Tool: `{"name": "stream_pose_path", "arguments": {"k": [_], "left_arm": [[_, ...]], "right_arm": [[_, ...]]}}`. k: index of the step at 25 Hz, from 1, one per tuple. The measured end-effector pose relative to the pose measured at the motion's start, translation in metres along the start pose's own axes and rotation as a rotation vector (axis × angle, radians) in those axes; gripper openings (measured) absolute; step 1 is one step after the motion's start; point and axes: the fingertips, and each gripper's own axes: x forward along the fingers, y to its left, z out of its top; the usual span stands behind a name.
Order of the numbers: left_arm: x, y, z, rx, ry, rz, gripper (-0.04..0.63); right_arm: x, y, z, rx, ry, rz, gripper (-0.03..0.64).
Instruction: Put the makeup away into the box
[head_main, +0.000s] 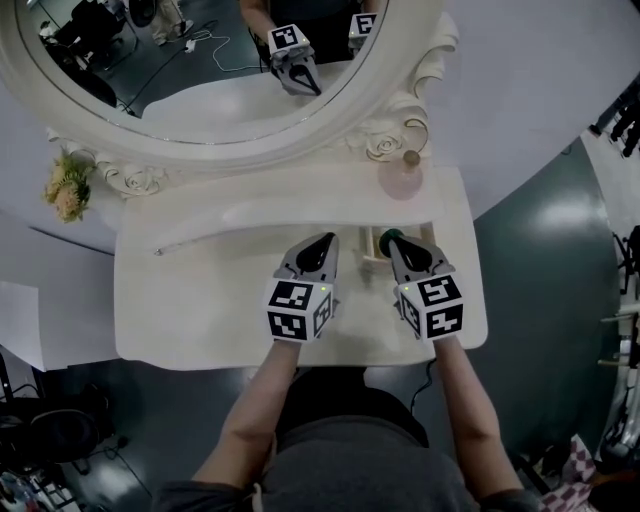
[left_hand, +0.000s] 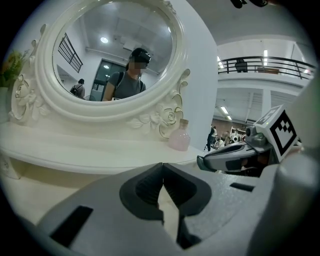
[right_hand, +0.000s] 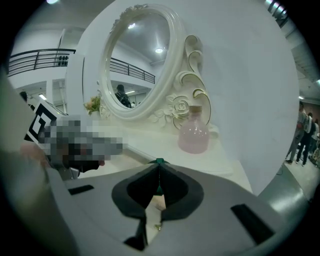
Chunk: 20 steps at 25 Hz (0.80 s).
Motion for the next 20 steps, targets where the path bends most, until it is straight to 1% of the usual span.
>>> {"name": "stream_pose_path", "arguments": {"k": [10,20], "left_arm": [[0.001,0.007,-0.003,-0.024,0.011,0.018,0.006],[0.001,0.01,-0.004,-0.031,0.014,0.022,0.006]], "right_arm": [[0.015,0.001,-0.016,-0.018,0.112,0.026,0.006],[0.02,0.003,-0.025,-0.076,0.202,0.014,0.006]]}}
